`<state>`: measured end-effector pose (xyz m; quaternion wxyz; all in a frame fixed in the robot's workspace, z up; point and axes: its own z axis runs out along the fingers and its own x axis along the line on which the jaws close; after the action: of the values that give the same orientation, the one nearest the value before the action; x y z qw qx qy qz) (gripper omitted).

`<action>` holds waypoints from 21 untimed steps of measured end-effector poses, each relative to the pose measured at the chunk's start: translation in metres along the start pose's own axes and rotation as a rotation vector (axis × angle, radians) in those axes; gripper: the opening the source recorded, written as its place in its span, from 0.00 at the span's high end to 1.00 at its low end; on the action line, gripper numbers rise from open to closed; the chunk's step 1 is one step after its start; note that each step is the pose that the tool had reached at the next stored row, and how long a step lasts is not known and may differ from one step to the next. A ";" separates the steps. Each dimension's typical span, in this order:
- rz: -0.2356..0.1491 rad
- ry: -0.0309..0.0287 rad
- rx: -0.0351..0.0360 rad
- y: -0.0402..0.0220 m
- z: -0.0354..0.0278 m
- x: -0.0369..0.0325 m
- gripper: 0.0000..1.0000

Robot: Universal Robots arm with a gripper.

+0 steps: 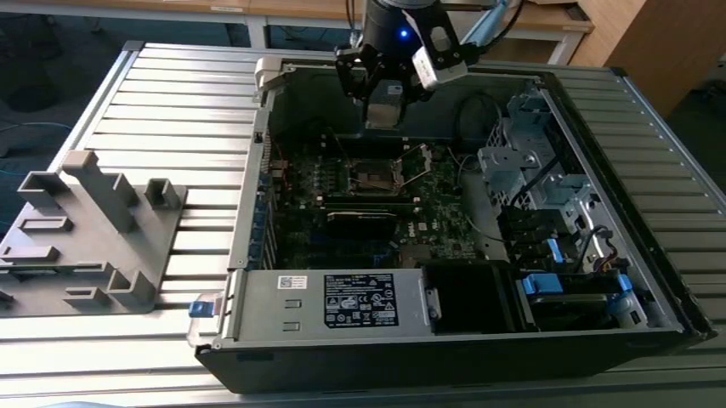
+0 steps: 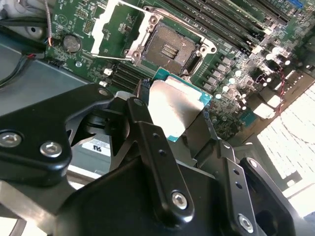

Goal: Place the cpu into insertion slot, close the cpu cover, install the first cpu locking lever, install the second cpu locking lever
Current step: 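Place the cpu into insertion slot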

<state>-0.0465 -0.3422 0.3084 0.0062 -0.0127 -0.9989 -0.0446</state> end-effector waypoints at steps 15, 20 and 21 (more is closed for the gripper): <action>-0.001 -0.0029 0.0003 -0.0018 0.0196 0.0024 0.46; -0.001 -0.0030 0.0004 -0.0023 0.0247 0.0024 0.46; -0.001 -0.0029 0.0006 -0.0023 0.0247 0.0024 0.46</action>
<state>-0.0492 -0.3423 0.2837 0.0047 -0.0124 -0.9989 -0.0443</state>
